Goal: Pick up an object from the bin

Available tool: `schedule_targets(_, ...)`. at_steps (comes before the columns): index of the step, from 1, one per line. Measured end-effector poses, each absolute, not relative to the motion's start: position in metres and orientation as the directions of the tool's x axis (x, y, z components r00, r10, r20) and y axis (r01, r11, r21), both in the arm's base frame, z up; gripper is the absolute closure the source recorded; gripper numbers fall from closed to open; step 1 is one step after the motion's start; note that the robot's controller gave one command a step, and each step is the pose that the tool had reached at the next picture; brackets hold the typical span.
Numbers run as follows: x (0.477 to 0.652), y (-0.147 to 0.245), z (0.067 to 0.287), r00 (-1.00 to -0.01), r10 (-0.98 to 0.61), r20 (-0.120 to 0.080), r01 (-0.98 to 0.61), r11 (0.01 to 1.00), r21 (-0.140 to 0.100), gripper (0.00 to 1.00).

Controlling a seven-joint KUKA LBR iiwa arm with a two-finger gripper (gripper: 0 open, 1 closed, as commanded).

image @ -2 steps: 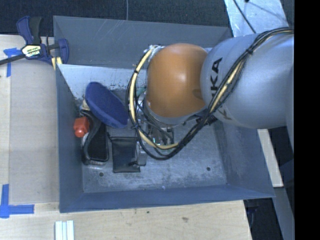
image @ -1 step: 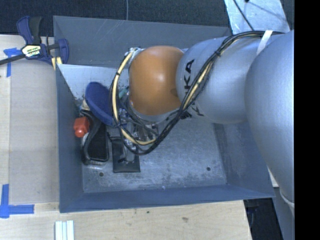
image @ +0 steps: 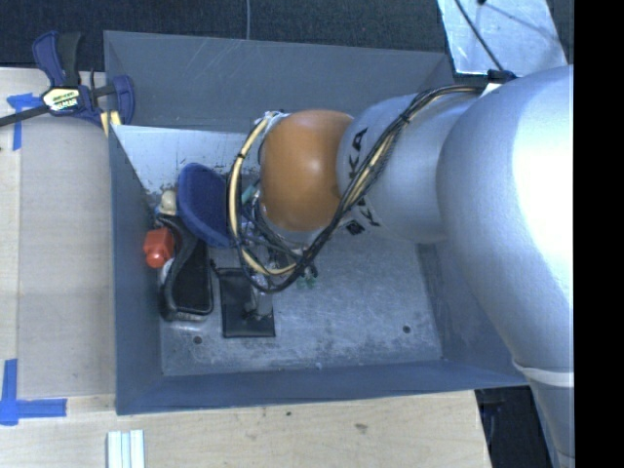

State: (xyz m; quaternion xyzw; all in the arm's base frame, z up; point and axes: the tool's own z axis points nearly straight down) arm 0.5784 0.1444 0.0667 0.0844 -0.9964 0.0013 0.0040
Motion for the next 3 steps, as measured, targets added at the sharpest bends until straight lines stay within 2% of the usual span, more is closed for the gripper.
schedule_targets(1, 0.580, 0.146, 0.072, -0.986, -0.168, -0.001, -0.168, 0.986, 0.000, 1.00)
schedule_targets(2, 0.601, 0.163, 0.180, -0.982, -0.191, -0.013, -0.191, 0.982, 0.001, 1.00)
schedule_targets(3, 0.592, 0.149, 0.267, -0.979, -0.204, -0.013, -0.204, 0.979, 0.000, 1.00)
